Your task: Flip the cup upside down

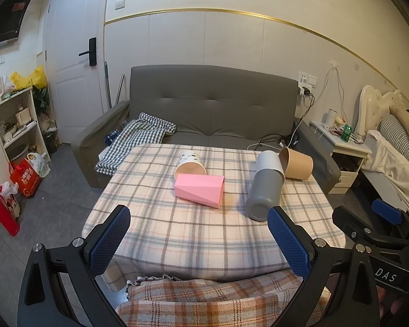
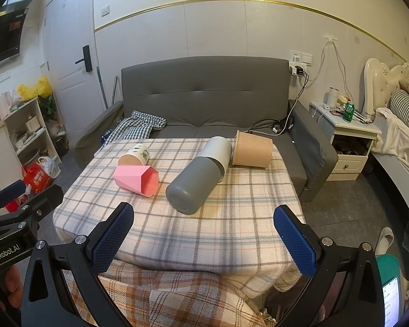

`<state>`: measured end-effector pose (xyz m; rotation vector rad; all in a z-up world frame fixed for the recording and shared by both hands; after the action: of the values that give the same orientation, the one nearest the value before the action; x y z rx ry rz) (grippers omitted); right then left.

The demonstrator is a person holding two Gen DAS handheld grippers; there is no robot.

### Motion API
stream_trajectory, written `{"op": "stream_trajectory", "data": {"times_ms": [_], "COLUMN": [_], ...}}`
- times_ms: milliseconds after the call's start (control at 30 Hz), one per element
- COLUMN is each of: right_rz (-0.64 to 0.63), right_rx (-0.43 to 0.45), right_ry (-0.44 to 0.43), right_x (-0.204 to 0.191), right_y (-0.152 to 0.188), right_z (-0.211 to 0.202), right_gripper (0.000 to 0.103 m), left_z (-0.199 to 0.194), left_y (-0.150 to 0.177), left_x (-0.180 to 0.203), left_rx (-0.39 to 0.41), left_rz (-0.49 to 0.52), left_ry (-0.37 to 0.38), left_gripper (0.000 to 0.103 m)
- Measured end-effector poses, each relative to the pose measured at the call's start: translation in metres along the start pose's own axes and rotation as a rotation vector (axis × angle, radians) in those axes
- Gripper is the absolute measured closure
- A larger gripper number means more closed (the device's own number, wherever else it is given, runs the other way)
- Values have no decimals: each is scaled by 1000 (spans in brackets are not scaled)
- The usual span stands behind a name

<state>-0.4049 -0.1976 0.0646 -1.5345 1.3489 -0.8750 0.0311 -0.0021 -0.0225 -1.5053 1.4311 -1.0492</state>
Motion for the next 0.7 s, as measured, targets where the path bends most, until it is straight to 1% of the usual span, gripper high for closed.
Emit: {"op": "stream_trajectory", "data": {"times_ms": [300,333,533,700], "right_rz": [-2,-1,12,33], "right_rx": [3,2,-7,-10], "right_ry": [6,8,21,39], "right_x": [9,10,24,45], "right_y": [-5,-7,-17,-35], "right_z": [0,1,11,28], "right_gripper": [0,0,0,0], "left_z": [2,13,49,84], "left_y": [12,19,9,-7], "left_x": [5,15,55,69], "left_rx": [-20,-50,-93,-126], "left_rz": [-3,-60,-37,-46], "left_ry": [9,41,58,89], "left_gripper": [0,0,0,0]}}
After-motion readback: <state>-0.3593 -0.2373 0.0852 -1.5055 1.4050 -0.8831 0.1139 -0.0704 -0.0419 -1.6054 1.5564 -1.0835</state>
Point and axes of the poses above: each gripper's, at about its wrist camera, not at the fingertips, and z roughly the way its jaws point, x to its right, y to its underside, the point moved 4 cm from there along z, roughly the way its jaws point, and after that the axes turned 13 degrees about x, right-handed, at the moved point
